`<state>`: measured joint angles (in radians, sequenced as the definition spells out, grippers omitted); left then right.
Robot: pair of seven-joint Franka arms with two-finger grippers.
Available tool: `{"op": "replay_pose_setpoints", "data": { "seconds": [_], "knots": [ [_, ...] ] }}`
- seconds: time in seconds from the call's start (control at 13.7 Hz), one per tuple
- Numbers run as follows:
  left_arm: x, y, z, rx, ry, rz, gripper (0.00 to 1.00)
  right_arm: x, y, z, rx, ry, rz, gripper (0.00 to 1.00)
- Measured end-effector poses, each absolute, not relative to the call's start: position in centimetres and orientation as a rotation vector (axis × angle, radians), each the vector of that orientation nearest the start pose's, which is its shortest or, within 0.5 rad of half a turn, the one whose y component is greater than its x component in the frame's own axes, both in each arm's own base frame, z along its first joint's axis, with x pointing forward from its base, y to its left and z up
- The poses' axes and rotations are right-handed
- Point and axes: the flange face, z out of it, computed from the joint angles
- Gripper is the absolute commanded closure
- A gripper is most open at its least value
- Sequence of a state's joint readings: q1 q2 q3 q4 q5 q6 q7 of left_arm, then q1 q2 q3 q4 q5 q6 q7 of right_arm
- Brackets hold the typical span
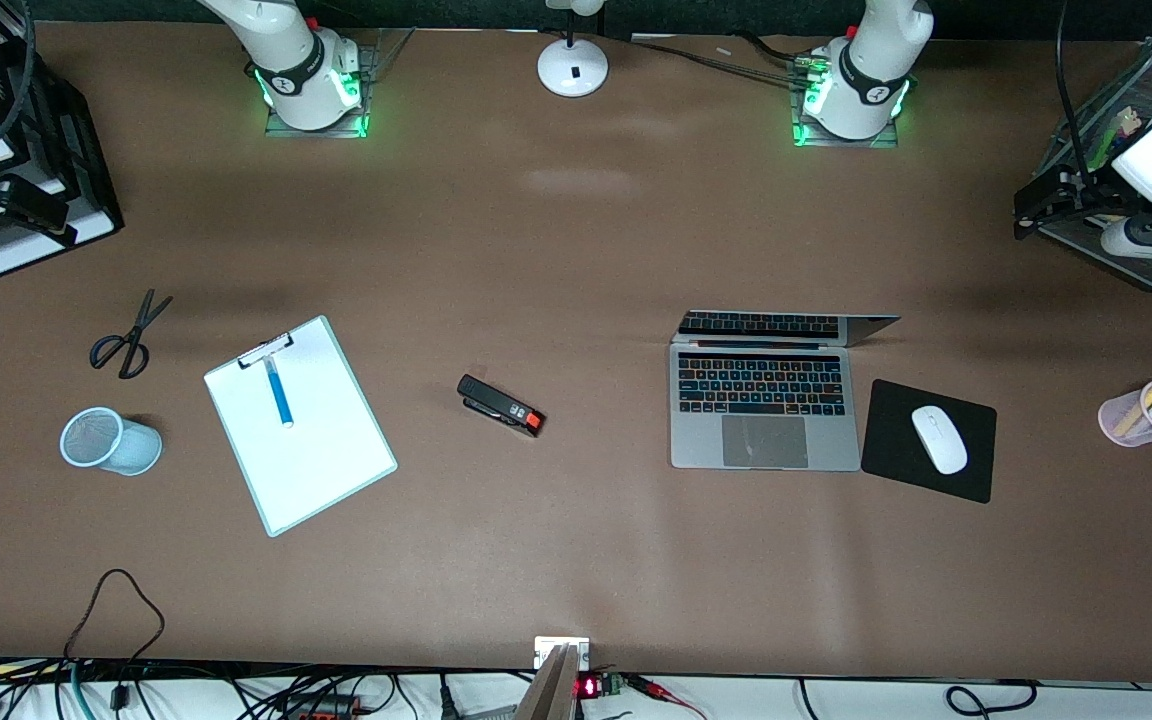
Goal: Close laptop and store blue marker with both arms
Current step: 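Move the right gripper down toward the blue marker on the clipboard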
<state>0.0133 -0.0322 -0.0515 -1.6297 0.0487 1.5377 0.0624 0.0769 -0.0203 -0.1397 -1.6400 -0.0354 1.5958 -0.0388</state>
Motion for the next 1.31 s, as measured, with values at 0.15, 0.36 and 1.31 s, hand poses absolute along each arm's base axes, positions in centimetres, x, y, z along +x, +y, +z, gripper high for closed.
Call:
{"op": "replay_pose_setpoints", "data": {
  "seconds": [0.15, 0.36, 1.31],
  "knots": [
    [54.0, -1.6, 61.2, -3.087, 0.155, 0.093, 0.0, 55.1, -3.4, 59.7, -3.169, 0.024, 0.063, 0.0],
    [54.0, -1.6, 61.2, -3.087, 0.155, 0.093, 0.0, 56.4, -2.1, 57.2, -3.171, -0.012, 0.109, 0.0],
    [54.1, -2.6, 61.0, -3.114, 0.175, 0.113, 0.0, 64.4, 5.3, 40.3, -3.194, -0.263, 0.25, 0.0]
  ]
}}
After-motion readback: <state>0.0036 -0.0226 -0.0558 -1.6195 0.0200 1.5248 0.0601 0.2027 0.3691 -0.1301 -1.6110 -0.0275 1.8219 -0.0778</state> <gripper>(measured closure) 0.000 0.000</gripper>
